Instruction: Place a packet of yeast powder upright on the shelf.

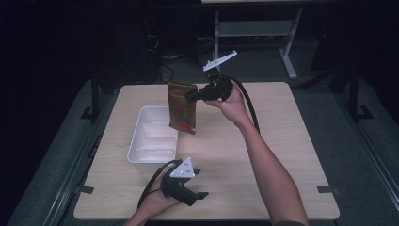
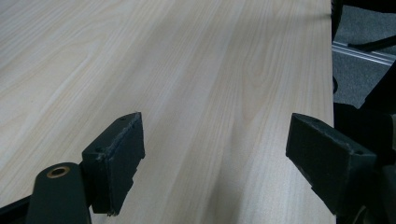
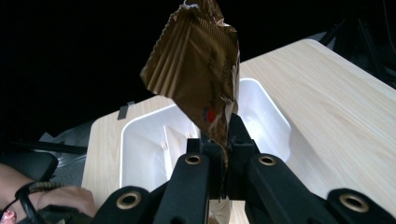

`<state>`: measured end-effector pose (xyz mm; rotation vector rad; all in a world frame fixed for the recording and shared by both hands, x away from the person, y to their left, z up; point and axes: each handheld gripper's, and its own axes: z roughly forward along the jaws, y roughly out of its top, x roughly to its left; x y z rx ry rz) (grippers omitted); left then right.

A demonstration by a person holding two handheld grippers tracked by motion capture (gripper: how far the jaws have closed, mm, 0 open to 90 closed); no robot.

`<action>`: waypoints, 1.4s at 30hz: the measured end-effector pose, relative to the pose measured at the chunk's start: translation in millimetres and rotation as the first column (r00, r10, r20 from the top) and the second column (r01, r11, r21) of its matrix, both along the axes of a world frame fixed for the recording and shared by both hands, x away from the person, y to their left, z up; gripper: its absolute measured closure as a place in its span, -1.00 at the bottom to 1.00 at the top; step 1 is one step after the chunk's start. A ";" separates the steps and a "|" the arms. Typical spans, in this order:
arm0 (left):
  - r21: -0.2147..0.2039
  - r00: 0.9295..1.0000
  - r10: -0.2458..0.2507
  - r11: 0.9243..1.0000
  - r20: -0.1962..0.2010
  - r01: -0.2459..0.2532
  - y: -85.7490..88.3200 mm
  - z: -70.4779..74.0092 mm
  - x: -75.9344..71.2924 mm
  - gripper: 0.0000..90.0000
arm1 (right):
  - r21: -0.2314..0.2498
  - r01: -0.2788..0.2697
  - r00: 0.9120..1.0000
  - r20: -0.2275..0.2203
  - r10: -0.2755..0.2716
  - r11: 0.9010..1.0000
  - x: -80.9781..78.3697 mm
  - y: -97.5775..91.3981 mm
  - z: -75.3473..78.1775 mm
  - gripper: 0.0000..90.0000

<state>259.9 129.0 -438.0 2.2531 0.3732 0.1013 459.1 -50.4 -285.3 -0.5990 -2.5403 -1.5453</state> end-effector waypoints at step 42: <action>0.008 1.000 -0.008 1.000 0.006 0.008 2.8 1.1 -2.4 -0.59 | -0.048 -0.041 0.999 -0.009 0.041 0.998 33.5 90.2 -27.5 0.97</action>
